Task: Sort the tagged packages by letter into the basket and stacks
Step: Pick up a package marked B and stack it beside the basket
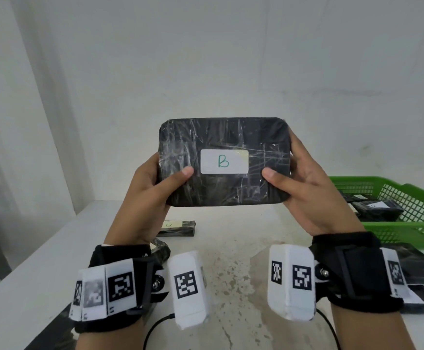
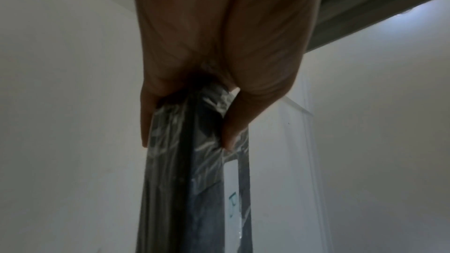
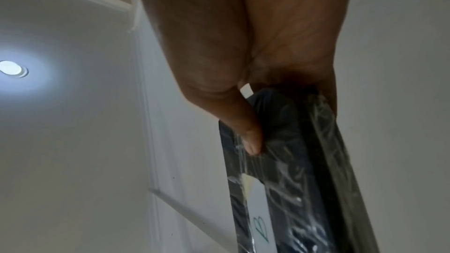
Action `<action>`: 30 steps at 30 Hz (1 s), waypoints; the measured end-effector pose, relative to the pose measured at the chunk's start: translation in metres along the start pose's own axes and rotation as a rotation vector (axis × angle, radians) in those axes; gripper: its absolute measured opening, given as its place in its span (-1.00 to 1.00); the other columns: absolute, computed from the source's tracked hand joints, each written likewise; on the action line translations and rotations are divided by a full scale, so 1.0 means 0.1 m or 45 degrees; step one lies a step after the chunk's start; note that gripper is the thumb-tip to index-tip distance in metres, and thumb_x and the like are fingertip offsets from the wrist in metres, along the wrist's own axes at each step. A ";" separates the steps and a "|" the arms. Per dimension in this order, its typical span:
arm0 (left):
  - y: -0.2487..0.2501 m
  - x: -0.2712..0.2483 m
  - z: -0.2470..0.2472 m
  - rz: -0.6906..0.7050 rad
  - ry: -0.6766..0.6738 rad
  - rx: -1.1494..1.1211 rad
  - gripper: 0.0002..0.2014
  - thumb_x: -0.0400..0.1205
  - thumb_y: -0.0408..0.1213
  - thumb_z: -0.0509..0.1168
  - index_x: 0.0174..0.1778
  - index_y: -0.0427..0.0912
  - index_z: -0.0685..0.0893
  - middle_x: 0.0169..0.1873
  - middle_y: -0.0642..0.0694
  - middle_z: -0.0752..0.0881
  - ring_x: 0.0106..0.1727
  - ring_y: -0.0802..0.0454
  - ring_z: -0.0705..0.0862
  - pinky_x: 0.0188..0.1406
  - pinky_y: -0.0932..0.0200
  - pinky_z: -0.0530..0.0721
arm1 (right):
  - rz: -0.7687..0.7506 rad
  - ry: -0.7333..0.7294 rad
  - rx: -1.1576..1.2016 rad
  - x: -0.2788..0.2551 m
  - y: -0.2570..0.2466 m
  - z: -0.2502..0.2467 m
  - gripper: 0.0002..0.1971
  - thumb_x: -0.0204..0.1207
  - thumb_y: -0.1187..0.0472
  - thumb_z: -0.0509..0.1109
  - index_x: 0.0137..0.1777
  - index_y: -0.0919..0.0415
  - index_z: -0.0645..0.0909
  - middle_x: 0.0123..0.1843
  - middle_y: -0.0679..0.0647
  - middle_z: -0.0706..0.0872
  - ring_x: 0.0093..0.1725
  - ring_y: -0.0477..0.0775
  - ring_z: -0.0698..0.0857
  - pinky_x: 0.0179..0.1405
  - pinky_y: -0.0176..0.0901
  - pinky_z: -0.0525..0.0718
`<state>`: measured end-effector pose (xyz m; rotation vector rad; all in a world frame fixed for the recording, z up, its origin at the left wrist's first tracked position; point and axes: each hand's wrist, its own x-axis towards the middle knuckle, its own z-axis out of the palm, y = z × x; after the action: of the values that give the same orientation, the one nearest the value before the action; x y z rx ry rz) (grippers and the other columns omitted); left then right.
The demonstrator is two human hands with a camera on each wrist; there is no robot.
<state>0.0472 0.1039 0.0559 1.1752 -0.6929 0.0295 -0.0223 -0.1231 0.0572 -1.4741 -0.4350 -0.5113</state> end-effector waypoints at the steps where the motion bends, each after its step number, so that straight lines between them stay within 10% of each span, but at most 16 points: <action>1: 0.00 0.00 0.00 0.012 0.023 0.007 -0.60 0.50 -0.33 0.40 0.27 -0.27 0.63 0.09 -0.15 0.84 0.16 -0.10 0.80 0.02 0.12 0.78 | -0.012 0.011 0.008 0.00 -0.01 0.02 -0.23 0.55 0.44 0.31 0.71 -0.05 0.20 0.55 0.13 0.54 0.48 0.13 0.59 0.44 0.07 0.59; 10: -0.04 0.01 0.00 -0.060 0.034 0.235 -0.68 0.68 -0.44 0.31 0.33 -0.08 0.61 0.18 -0.10 0.80 0.22 -0.04 0.77 0.22 -0.05 0.71 | 0.017 0.343 -0.155 0.04 0.09 0.19 -0.69 0.69 0.24 0.30 0.41 0.17 0.57 0.26 0.06 0.78 0.28 0.03 0.74 0.39 0.14 0.65; 15: -0.10 0.02 0.00 -0.191 0.116 0.296 -0.74 0.69 -0.34 0.33 0.21 0.10 0.60 0.13 -0.08 0.76 0.14 -0.08 0.78 -0.06 -0.03 0.82 | -0.046 0.340 -0.321 0.03 0.07 0.17 -0.61 0.66 0.23 0.36 0.47 0.05 0.51 0.30 -0.01 0.74 0.34 -0.03 0.69 0.42 0.12 0.61; 19: -0.11 0.02 0.06 -0.198 0.158 0.249 -0.70 0.68 -0.42 0.32 0.27 -0.02 0.59 0.19 -0.17 0.74 0.12 -0.14 0.79 -0.18 0.06 0.84 | 0.144 0.277 -0.144 0.03 0.03 0.26 -0.43 0.43 -0.19 0.40 0.43 -0.11 0.46 0.23 -0.17 0.75 0.21 -0.17 0.75 0.26 0.16 0.71; 26: 0.09 -0.03 0.15 -0.276 0.139 -0.048 -0.40 0.40 0.37 0.25 0.29 0.17 0.68 0.20 0.04 0.79 0.28 -0.04 0.73 0.16 -0.24 0.75 | 0.147 0.344 -0.030 0.03 -0.02 0.30 -0.75 0.66 0.00 0.25 0.29 -0.03 0.58 0.06 -0.21 0.81 0.04 -0.27 0.78 0.07 -0.05 0.76; 30: 0.13 -0.04 0.23 -0.262 0.251 -0.095 -0.68 0.61 0.23 0.20 -0.04 0.12 0.72 -0.22 0.17 0.85 0.09 0.04 0.77 0.18 -0.35 0.71 | 0.261 0.202 -0.034 0.01 -0.03 0.26 -0.66 0.58 -0.19 0.28 0.31 -0.18 0.56 0.22 -0.26 0.73 0.24 -0.26 0.67 0.34 0.25 0.49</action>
<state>0.0282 0.0904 0.0696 1.1492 -0.3948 -0.0527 -0.0222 -0.0970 0.0619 -1.4725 -0.1503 -0.4676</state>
